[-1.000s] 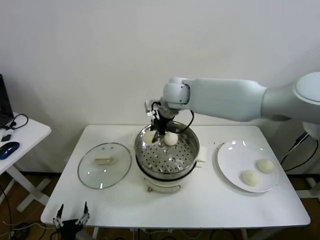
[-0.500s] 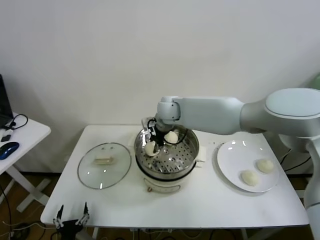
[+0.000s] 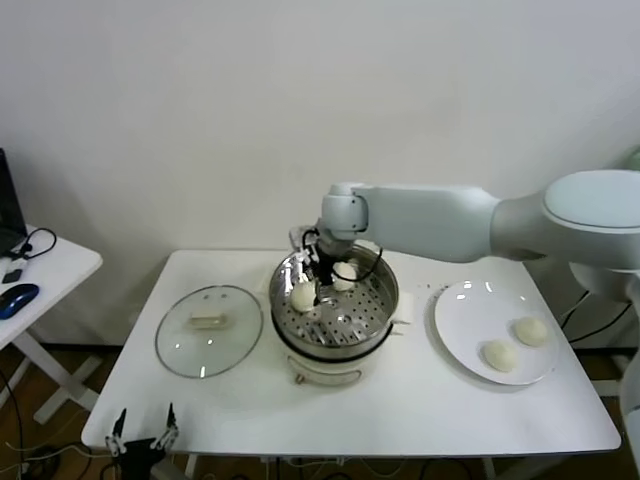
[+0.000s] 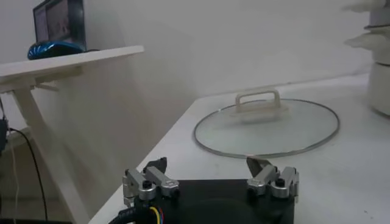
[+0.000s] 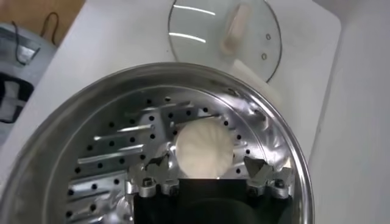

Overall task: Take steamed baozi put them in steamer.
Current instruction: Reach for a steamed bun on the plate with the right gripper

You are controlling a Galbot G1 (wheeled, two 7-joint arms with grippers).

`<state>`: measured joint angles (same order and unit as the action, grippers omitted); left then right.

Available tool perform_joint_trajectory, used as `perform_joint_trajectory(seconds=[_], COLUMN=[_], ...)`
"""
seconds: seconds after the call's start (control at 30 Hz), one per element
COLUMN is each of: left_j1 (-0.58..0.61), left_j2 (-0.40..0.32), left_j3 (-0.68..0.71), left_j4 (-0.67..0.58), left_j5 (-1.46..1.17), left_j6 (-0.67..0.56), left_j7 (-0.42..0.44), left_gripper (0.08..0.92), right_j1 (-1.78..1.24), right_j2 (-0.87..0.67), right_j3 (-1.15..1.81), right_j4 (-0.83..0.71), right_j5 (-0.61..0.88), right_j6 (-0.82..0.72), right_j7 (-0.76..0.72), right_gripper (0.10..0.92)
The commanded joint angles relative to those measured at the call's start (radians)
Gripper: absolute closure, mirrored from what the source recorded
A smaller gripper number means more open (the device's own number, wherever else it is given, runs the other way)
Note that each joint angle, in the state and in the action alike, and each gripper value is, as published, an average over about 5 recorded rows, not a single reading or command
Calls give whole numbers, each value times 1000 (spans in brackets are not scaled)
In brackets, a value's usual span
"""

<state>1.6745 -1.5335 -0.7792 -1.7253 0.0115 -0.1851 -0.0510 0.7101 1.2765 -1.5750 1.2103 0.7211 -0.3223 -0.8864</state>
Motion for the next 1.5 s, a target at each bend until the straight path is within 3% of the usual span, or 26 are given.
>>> perform_joint_trajectory(seconds=[0.03,0.33,0.57,1.13,1.5], left_j1=[1,-10,-21,-23,-17], left_j2=[-3,-3,1,0,1], left_j3=[4,13,13,8,10], left_j4=[-8,6,18,24,7], left_j5=[4,6,4,1,-24], left_j6=[-2,-9,-10,-13,-17], left_j7=[-1,-2,0,0,3], left_gripper=[177,177,177,177,177], right_j1=[161,200,124,-251,-370], right_j2=[-207,-531,-671,-736,-705], right_j3=[-92,-245,-251,15,134], right_j4=[108,162,106,7,-64], right_j5=[83,-164,-346,-547,-581], right_j6=[67,164,210,217,215], right_j7=[-149,-192,-190,-138,-96], right_gripper=[203,203,203,203,203])
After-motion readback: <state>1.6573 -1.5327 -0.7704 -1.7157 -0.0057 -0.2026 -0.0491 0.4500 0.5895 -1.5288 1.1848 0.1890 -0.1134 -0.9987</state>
